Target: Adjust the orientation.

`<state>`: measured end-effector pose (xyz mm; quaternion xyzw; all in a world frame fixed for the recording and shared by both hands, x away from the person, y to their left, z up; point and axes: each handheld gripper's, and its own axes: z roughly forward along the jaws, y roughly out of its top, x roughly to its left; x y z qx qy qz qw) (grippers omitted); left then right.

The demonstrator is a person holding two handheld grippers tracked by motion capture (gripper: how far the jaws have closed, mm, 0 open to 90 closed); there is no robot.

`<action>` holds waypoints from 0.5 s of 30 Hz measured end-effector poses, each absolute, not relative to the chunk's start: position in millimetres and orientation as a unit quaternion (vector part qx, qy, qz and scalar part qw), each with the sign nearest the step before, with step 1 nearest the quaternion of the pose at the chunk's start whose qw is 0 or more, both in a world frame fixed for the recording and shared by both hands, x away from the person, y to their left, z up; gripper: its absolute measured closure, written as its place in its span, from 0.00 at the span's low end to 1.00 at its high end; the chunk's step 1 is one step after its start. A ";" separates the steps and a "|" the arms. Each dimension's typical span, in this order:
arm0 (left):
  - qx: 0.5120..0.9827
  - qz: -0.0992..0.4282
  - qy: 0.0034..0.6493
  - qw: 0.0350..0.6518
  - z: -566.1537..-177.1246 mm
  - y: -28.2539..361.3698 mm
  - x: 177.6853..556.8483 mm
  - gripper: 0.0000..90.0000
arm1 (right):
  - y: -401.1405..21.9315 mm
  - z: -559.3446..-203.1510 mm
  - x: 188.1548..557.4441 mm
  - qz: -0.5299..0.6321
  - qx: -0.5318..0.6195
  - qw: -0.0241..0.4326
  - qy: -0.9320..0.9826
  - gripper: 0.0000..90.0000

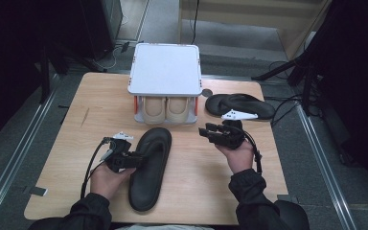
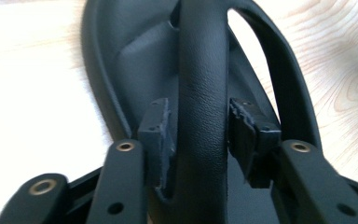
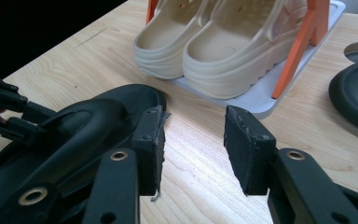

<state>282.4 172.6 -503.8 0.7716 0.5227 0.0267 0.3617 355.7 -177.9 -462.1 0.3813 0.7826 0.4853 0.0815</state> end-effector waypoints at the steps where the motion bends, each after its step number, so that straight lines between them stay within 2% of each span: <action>1: 0.770 0.026 0.523 0.365 -501.4 174.6 282.3 0.64 | -178.4 -462.0 355.8 0.485 0.382 0.082 0.782 0.65; 9: 0.772 0.026 0.509 0.380 -487.0 186.0 279.8 0.55 | -185.6 -459.8 356.6 0.483 0.388 0.090 0.780 0.66; 15: 0.776 0.028 0.493 0.392 -479.6 192.4 279.4 0.52 | -197.1 -457.2 359.0 0.487 0.397 0.093 0.773 0.69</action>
